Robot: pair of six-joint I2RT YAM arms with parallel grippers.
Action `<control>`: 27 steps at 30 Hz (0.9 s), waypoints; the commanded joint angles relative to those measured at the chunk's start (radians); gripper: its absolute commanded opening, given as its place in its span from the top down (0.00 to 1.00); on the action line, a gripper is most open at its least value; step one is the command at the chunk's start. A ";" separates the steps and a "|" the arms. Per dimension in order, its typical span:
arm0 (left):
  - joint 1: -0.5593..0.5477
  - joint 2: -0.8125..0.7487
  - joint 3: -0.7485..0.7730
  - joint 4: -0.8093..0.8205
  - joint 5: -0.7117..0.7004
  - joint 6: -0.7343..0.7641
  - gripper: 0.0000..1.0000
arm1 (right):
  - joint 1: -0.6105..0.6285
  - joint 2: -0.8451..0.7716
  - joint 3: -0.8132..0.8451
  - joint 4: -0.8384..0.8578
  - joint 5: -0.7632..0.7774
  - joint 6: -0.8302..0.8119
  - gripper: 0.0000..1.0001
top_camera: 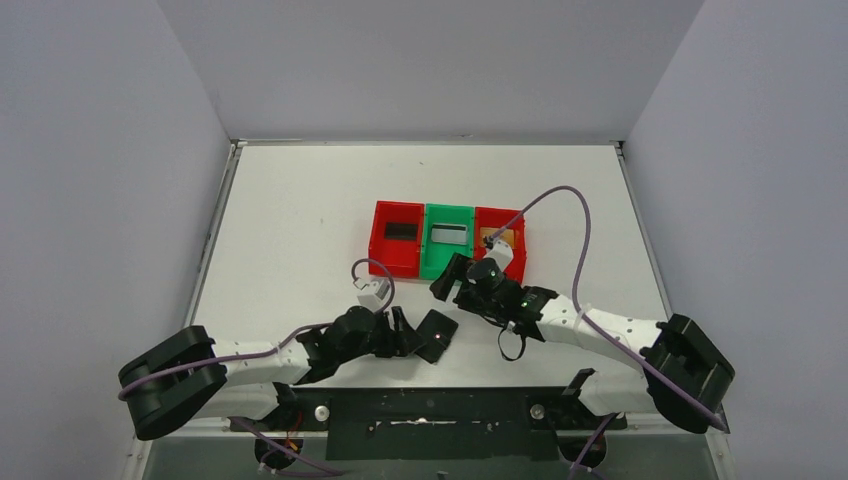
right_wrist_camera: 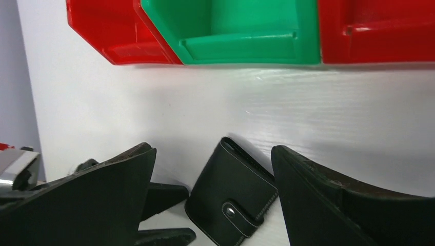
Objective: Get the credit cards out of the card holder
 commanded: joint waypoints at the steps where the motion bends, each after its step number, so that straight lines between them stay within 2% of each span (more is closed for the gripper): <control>1: -0.012 -0.064 0.004 -0.037 -0.071 -0.023 0.41 | 0.057 -0.078 0.030 -0.258 0.177 -0.008 0.13; 4: -0.010 -0.079 0.027 -0.087 -0.099 -0.001 0.42 | 0.141 -0.100 0.006 -0.308 0.237 0.088 0.13; 7: -0.006 -0.073 0.065 -0.128 -0.129 0.047 0.39 | 0.225 -0.103 -0.030 -0.307 0.267 0.202 0.17; 12: 0.014 -0.021 0.120 -0.125 -0.104 0.107 0.38 | 0.266 -0.104 -0.123 -0.122 0.232 0.256 0.27; 16: 0.027 0.039 0.106 -0.030 -0.027 0.109 0.39 | 0.243 -0.067 -0.116 -0.052 0.216 0.213 0.32; 22: 0.015 0.102 0.076 0.012 0.023 0.061 0.54 | 0.222 0.013 -0.014 -0.078 0.169 0.117 0.40; 27: -0.020 0.055 0.036 0.028 -0.008 0.000 0.60 | 0.219 0.070 0.054 -0.089 0.126 0.015 0.43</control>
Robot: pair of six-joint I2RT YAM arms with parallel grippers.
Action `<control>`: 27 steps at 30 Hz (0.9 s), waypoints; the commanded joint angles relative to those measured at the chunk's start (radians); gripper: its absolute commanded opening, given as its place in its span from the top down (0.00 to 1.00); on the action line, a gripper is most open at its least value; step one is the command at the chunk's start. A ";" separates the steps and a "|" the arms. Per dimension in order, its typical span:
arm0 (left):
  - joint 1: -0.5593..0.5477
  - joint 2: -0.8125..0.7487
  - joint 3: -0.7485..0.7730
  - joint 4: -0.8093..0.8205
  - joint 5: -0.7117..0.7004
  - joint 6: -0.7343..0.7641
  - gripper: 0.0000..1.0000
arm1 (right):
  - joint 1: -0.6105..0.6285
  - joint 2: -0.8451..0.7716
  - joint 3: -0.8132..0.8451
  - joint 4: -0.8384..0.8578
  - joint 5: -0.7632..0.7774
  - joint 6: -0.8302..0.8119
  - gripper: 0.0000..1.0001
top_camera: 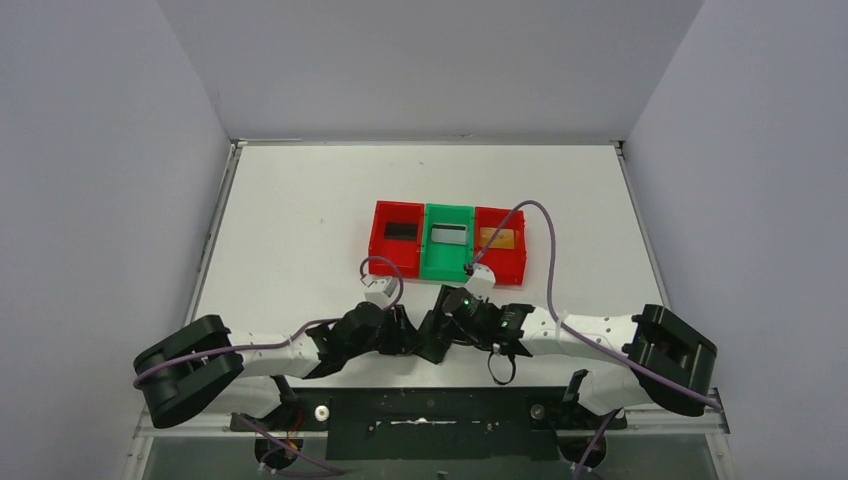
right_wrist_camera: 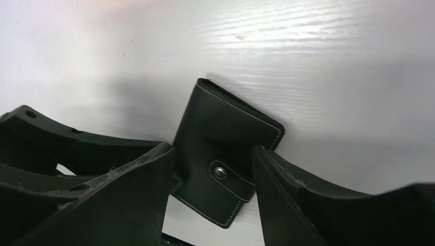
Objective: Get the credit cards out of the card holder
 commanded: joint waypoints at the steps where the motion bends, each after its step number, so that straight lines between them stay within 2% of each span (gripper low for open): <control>1: -0.035 -0.050 -0.034 0.049 -0.009 -0.052 0.60 | -0.005 0.039 0.090 0.029 -0.026 -0.129 0.43; 4: -0.052 -0.088 -0.050 0.024 -0.050 -0.076 0.61 | -0.017 0.048 0.134 -0.027 -0.024 -0.175 0.44; 8: -0.055 -0.115 -0.062 0.003 -0.070 -0.080 0.62 | -0.004 0.016 0.190 -0.189 0.096 -0.167 0.40; 12: -0.055 -0.124 -0.049 -0.018 -0.104 -0.074 0.55 | 0.013 -0.004 0.206 -0.342 0.169 -0.100 0.38; 18: -0.055 -0.132 -0.014 -0.054 -0.132 -0.049 0.53 | 0.052 0.024 0.176 -0.312 0.156 -0.024 0.41; 24: -0.055 -0.133 -0.013 -0.048 -0.129 -0.035 0.50 | 0.076 0.151 0.247 -0.282 0.117 -0.034 0.46; 27: -0.055 -0.135 -0.009 -0.054 -0.120 -0.027 0.49 | 0.103 0.210 0.286 -0.326 0.139 0.003 0.49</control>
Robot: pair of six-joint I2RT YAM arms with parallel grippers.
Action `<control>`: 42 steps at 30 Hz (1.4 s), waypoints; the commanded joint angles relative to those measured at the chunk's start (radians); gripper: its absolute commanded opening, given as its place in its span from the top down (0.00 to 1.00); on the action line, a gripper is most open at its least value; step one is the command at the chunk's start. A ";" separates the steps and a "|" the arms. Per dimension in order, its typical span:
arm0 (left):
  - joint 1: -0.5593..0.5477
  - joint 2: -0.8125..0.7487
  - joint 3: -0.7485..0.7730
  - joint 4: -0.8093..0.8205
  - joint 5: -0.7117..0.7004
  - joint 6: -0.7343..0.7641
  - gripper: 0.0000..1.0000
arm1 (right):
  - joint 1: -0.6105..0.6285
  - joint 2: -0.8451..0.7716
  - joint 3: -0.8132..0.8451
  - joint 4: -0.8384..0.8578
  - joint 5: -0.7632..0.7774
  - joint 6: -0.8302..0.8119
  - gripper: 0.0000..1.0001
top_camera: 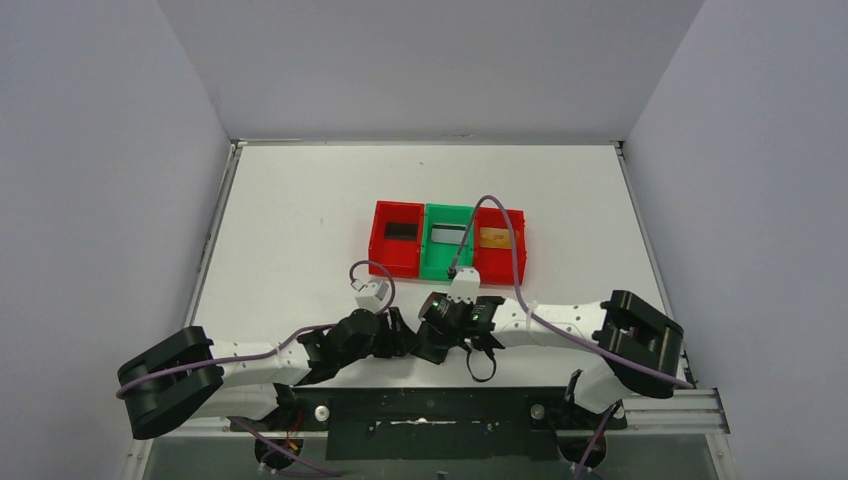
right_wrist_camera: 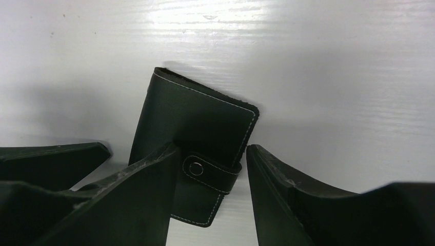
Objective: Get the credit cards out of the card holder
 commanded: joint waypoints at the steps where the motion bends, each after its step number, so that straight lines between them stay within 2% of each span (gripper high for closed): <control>1: -0.004 -0.022 0.043 -0.002 -0.012 0.029 0.49 | 0.045 0.066 0.089 -0.040 0.057 0.061 0.51; 5: -0.004 -0.031 0.039 -0.022 -0.018 0.028 0.48 | 0.065 0.102 0.092 -0.066 0.076 0.100 0.55; 9: -0.004 -0.038 0.039 -0.026 -0.018 0.029 0.48 | 0.065 0.107 0.086 -0.040 0.078 0.073 0.63; 15: -0.004 -0.022 0.069 -0.064 -0.030 0.048 0.45 | 0.062 0.079 0.069 0.070 0.028 -0.019 0.75; 18: -0.006 0.005 0.095 -0.101 -0.039 0.057 0.42 | 0.050 0.044 0.036 0.150 -0.012 -0.058 0.76; 19: -0.006 0.015 0.097 -0.103 -0.035 0.057 0.42 | 0.042 0.033 0.026 0.170 -0.033 -0.064 0.74; 21: -0.006 0.029 0.097 -0.104 -0.032 0.054 0.42 | 0.022 0.020 0.015 0.180 -0.059 -0.064 0.62; 27: -0.006 0.024 0.070 -0.109 -0.049 0.025 0.47 | 0.038 0.007 0.062 0.017 0.028 -0.010 0.48; 38: -0.005 -0.006 0.039 -0.091 -0.021 0.025 0.53 | 0.070 0.071 0.075 0.073 -0.012 0.074 0.42; 42: -0.004 0.049 0.067 -0.162 -0.032 -0.002 0.59 | 0.070 0.092 0.079 0.066 -0.011 0.094 0.46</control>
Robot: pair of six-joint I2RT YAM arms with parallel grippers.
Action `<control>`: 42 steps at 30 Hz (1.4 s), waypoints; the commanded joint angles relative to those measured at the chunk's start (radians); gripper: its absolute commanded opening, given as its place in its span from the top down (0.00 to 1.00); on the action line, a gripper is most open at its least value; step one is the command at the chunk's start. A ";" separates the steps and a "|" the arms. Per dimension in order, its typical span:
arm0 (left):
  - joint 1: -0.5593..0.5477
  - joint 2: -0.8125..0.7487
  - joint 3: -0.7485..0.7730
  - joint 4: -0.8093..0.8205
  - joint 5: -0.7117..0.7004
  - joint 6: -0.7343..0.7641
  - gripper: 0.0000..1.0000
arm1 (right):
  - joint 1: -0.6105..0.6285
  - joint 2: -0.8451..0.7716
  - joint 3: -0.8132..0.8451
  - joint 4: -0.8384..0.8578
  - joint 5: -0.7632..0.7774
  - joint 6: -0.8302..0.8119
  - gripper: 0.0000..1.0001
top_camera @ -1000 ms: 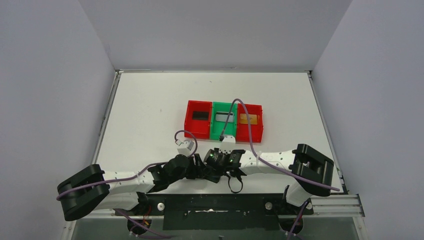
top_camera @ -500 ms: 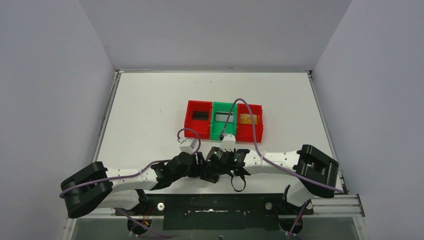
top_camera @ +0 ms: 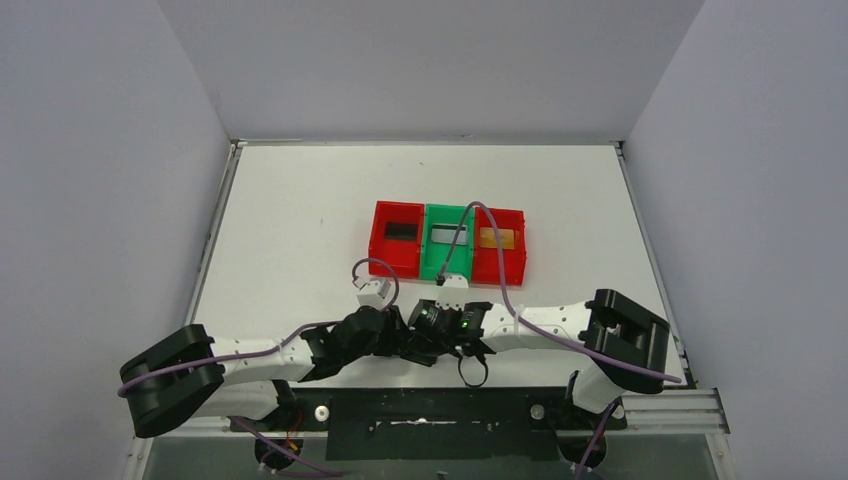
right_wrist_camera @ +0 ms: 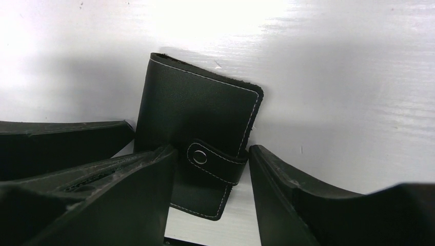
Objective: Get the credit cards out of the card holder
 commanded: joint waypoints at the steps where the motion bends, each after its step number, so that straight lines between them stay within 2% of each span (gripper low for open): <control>1: -0.004 0.057 0.023 -0.060 -0.001 -0.038 0.59 | 0.008 0.018 0.038 0.023 0.022 0.055 0.49; 5: -0.004 0.120 0.025 -0.043 -0.007 -0.076 0.65 | 0.013 -0.008 0.010 0.044 0.015 0.068 0.65; 8: -0.004 0.164 0.025 -0.043 -0.031 -0.110 0.73 | 0.009 -0.061 -0.025 0.099 0.001 0.055 0.70; 12: -0.004 0.210 0.023 -0.065 -0.048 -0.145 0.82 | -0.027 -0.133 -0.118 0.279 -0.093 0.000 0.72; 18: -0.005 0.204 -0.010 -0.067 -0.060 -0.175 0.92 | -0.134 -0.232 -0.304 0.593 -0.304 -0.018 0.84; 21: -0.006 0.168 -0.031 -0.065 -0.073 -0.187 0.93 | -0.153 -0.269 -0.358 0.680 -0.346 -0.036 0.83; 24: -0.006 0.123 -0.044 -0.067 -0.088 -0.185 0.95 | -0.155 -0.282 -0.343 0.662 -0.368 -0.101 0.83; 29: -0.006 0.062 -0.059 -0.073 -0.103 -0.183 1.00 | -0.213 -0.307 -0.390 0.801 -0.526 -0.152 0.82; 30: -0.006 0.048 -0.062 -0.078 -0.106 -0.184 1.00 | -0.218 -0.309 -0.390 0.804 -0.543 -0.174 0.79; 31: -0.006 0.027 -0.064 -0.083 -0.109 -0.186 1.00 | -0.221 -0.307 -0.371 0.747 -0.526 -0.195 0.74; 34: -0.006 -0.017 -0.074 -0.085 -0.114 -0.187 1.00 | -0.214 -0.281 -0.243 0.418 -0.338 -0.225 0.64; 39: -0.007 -0.096 -0.083 -0.083 -0.108 -0.180 1.00 | -0.103 -0.226 -0.057 0.014 0.011 -0.144 0.53; 41: -0.007 -0.121 -0.084 -0.072 -0.099 -0.164 0.91 | -0.070 -0.188 -0.003 -0.054 0.044 -0.112 0.51; 42: -0.007 -0.131 -0.083 -0.071 -0.095 -0.155 0.84 | -0.060 -0.168 0.015 -0.067 0.043 -0.100 0.51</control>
